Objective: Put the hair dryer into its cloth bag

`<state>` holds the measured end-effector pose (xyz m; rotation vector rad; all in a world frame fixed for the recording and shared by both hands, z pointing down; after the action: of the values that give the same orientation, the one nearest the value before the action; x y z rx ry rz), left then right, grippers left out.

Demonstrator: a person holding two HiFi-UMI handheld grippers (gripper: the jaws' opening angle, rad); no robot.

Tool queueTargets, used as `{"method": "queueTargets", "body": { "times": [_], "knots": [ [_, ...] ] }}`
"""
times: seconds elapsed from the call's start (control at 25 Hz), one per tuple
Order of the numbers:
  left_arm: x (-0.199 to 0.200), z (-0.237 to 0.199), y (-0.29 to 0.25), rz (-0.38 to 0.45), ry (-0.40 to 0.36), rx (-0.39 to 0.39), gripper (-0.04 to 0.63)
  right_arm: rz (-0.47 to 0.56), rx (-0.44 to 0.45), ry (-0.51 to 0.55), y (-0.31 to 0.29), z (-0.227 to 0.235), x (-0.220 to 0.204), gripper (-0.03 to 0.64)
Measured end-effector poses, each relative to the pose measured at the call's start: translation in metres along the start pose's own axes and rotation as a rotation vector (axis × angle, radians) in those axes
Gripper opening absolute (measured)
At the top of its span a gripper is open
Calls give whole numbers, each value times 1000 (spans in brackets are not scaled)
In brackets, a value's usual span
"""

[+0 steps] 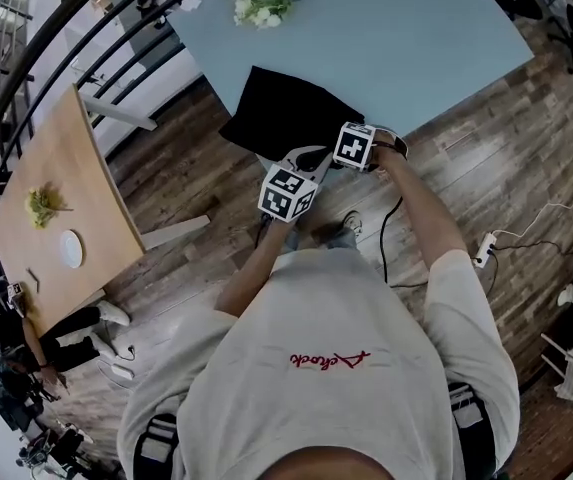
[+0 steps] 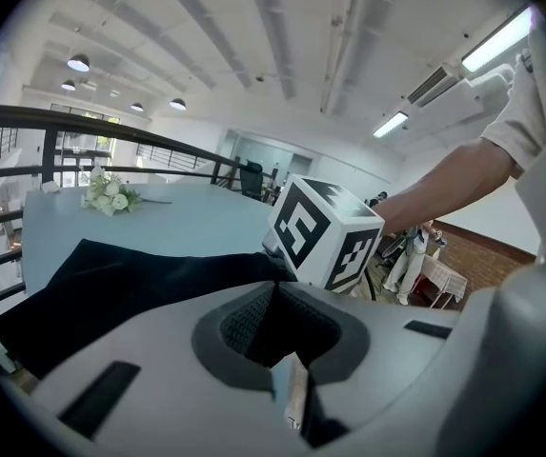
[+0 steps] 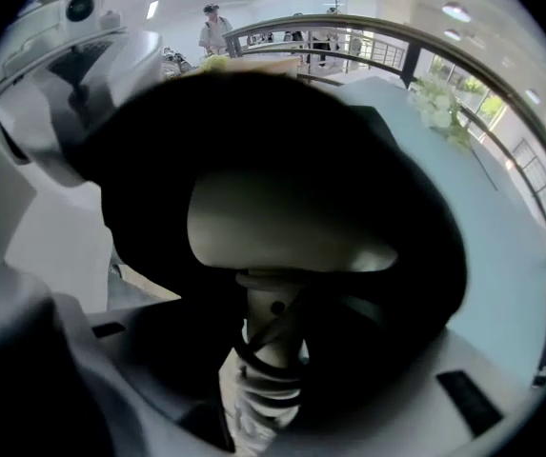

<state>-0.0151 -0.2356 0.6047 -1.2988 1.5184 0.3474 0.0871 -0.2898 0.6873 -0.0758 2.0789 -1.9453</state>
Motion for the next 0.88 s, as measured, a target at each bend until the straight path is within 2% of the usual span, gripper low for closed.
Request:
{"method": "queueTargets", "body": {
  "times": [0.4, 0.72, 0.88],
  "knots": [
    [-8, -15, 19, 13, 33, 36, 15, 10, 40, -26, -10, 10, 27, 192],
    [-9, -14, 18, 8, 45, 34, 15, 43, -33, -11, -14, 9, 26, 198],
    [-8, -14, 17, 2, 44, 34, 15, 79, -24, -3, -13, 7, 23, 201]
  ]
}}
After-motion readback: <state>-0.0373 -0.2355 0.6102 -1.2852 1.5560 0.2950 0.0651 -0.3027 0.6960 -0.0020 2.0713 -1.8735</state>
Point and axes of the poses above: the fingertips, and each gripper's own axes: y backward along the fingers, z to its right, x out of its top, the point moved 8 cm from there along y, backward along the fingers, and after that the axes turned 9 degrees about -x, right-handed, at the moved point
